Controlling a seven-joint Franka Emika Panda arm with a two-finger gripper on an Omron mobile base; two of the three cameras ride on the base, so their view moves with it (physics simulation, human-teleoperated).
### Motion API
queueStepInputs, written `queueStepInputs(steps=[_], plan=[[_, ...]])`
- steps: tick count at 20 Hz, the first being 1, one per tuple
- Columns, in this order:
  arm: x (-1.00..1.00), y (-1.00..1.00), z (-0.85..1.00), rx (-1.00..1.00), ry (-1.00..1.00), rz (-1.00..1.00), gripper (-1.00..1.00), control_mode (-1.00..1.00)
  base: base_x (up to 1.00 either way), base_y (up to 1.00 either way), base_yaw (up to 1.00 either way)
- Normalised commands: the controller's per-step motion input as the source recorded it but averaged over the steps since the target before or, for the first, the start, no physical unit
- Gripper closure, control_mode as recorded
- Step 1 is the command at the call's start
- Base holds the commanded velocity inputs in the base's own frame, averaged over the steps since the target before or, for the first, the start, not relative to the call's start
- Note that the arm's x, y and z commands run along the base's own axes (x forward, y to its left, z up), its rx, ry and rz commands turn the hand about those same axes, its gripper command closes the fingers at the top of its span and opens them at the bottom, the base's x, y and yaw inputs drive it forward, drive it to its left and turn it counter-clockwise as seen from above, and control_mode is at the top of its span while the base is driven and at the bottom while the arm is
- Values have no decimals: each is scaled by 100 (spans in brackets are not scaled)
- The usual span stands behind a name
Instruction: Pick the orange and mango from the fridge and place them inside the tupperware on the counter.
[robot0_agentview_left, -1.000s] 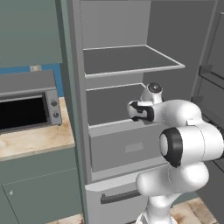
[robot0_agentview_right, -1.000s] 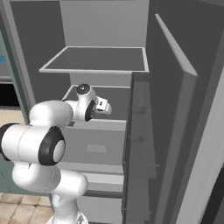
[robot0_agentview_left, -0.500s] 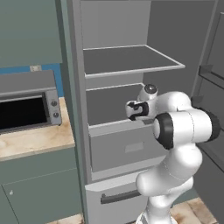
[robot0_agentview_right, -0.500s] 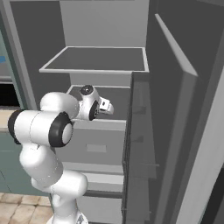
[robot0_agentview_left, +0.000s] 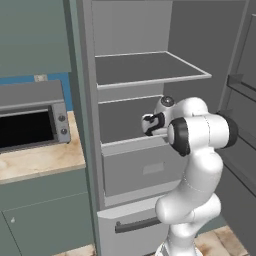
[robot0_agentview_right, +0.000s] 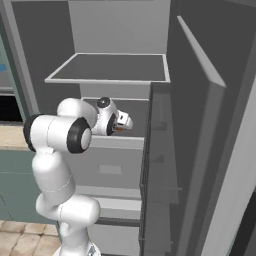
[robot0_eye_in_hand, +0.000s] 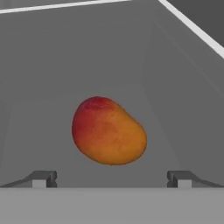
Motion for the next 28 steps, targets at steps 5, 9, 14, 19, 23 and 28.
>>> queueStepInputs(steps=[5, 9, 14, 19, 23, 28], plan=[[27, 0, -27, 0, 3, -2, -100, -100, 0, 0, 0], [40, 0, -23, 0, 0, -2, -100, -100, 0, 0, 0], [51, 0, -18, 0, 0, -2, -100, -100, 0, 0, 0], [31, -1, -29, 0, 2, -2, -100, -100, 0, 0, 0], [0, 0, -73, 0, 10, -3, -100, -100, 0, 0, 0], [0, 0, -81, 0, 7, -1, -100, -100, 0, 0, 0]])
